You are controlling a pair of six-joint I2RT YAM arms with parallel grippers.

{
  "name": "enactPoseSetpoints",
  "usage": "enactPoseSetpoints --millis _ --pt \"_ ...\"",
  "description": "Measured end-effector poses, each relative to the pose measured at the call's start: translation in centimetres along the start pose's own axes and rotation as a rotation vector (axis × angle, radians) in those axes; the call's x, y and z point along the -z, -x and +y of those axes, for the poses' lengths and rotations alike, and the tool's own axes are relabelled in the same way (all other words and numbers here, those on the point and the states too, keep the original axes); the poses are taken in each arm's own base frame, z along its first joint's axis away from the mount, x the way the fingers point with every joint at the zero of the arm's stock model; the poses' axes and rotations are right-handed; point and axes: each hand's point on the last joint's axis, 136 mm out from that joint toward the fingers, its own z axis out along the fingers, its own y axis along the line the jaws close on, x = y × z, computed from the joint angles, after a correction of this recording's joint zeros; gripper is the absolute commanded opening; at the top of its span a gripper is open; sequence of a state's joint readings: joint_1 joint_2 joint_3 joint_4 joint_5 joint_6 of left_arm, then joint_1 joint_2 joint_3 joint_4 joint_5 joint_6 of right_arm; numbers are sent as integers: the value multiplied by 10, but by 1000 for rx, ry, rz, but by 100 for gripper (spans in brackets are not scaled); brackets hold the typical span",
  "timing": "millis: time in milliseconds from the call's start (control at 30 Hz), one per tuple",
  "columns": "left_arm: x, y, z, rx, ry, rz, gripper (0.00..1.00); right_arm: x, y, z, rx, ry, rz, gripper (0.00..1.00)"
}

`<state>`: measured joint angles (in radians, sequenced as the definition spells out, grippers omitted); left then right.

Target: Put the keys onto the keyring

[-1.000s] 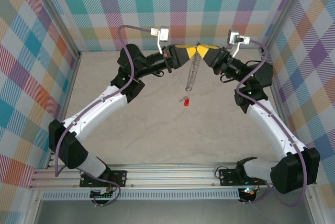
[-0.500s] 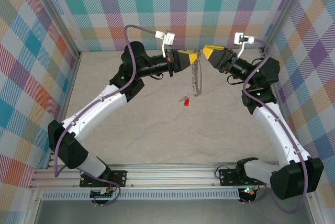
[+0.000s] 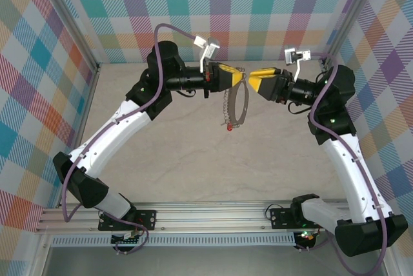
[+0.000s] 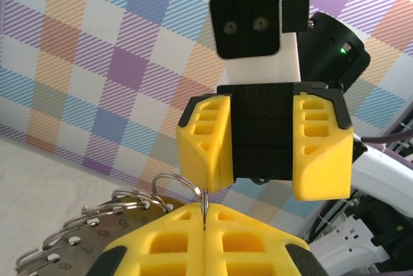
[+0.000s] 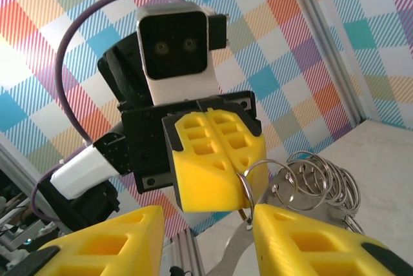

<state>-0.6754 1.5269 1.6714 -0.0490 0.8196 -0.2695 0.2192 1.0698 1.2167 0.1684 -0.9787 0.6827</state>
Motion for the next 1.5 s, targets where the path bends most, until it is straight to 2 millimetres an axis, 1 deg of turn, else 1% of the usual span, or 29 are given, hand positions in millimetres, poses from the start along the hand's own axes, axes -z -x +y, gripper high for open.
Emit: enactPoseSetpoints --millis 233,433,667,900,967,1033,1067,1133,1267,1300,1367,1467,1500 --pt "0 -3 -3 6 -17 19 0 -1 -3 -4 -15 0 13 39" --pt "0 -4 -5 10 -26 26 0 -5 -3 -12 -32 -3 16 37" --pt "0 -4 -5 9 -29 27 0 -8 -3 -21 -58 0 17 30" --pt "-1 -4 -5 10 -33 29 0 -12 -5 -16 -53 22 24 25" --pt "-2 -6 -4 12 -38 33 0 -14 -6 -15 -55 30 31 23" --pt "-2 -7 -3 16 -41 38 0 -15 -8 -14 -54 37 37 17" --pt "-2 -8 -2 17 -39 38 0 -15 -8 -14 -56 37 38 14" --pt "-2 -8 0 20 -37 39 0 -16 -8 -15 -56 39 41 1" --pt "-1 -7 2 21 -31 37 0 -16 -8 -16 -36 37 40 0" --pt "-1 -7 3 20 -28 36 5 -16 -7 -16 -33 34 38 0" --pt "-2 -5 6 20 -6 27 24 -17 -6 -18 -25 23 28 0" --pt "-1 -1 19 28 65 -2 48 -18 -2 -20 -15 8 10 0" --pt "1 1 24 36 91 -17 53 -18 -2 -21 -13 4 5 0"
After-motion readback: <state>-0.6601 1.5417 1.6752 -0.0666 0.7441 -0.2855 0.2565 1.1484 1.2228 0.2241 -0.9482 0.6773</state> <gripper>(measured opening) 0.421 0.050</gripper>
